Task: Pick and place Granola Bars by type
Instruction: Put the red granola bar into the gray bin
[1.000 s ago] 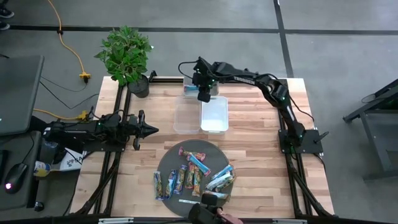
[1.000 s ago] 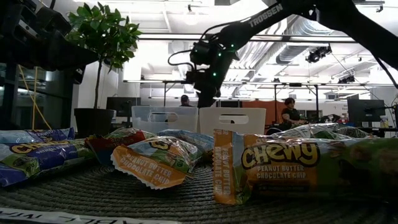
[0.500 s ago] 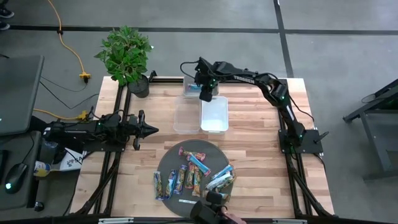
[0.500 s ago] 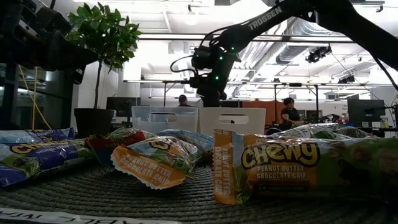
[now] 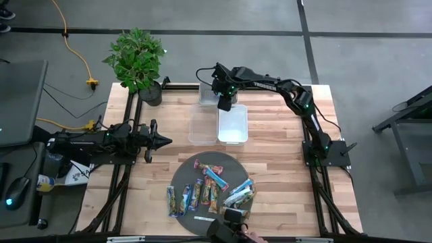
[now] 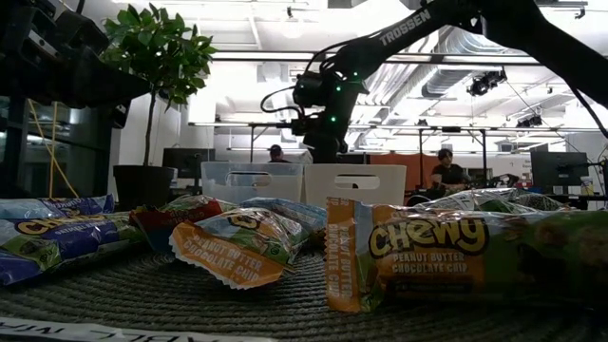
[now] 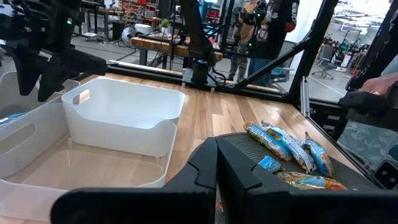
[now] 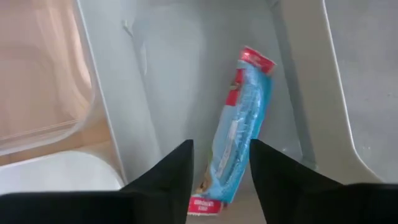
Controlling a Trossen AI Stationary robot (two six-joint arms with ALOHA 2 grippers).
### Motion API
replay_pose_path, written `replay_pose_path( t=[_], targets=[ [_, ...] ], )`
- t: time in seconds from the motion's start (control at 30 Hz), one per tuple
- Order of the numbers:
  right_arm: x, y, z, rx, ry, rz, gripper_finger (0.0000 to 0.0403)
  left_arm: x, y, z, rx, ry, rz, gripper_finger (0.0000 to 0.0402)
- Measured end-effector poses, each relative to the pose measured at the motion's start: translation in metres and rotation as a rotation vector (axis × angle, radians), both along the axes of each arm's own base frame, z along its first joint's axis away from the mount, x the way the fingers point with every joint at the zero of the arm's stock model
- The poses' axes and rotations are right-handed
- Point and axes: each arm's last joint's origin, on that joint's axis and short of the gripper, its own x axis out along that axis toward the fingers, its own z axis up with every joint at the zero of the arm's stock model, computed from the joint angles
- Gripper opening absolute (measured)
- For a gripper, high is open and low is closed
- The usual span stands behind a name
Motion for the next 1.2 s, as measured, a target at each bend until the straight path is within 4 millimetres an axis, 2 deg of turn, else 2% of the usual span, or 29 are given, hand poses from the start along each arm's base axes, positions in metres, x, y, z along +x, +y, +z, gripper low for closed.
replay_pose_path(
  t=[0.13,0.2,0.53,0.67,0.8,1.07,1.2],
  targets=[
    [0.000,0.002,0.004,-0.016,0.002,0.015,0.0158,0.000,0.000,0.000,0.000,0.000,0.000,0.0000],
    [0.000,0.003,0.015,-0.044,-0.009,0.011,0.0165,0.000,0.000,0.000,0.000,0.000,0.000,0.0000],
    [-0.004,0.022,0.106,-0.164,-0.181,0.008,0.0179,0.000,0.000,0.000,0.000,0.000,0.000,0.0000],
    [-0.009,0.036,0.142,-0.120,-0.235,-0.042,0.0179,0.000,0.000,0.000,0.000,0.000,0.000,0.0000],
    [-0.013,0.056,0.169,-0.006,-0.290,-0.067,0.0179,0.000,0.000,0.000,0.000,0.000,0.000,0.0000],
    [-0.022,0.104,0.186,0.303,-0.353,0.069,0.0179,0.000,0.000,0.000,0.000,0.000,0.000,0.0000],
    [-0.020,0.124,0.186,0.444,-0.344,0.158,0.0179,0.000,0.000,0.000,0.000,0.001,0.000,0.0000]
  ],
)
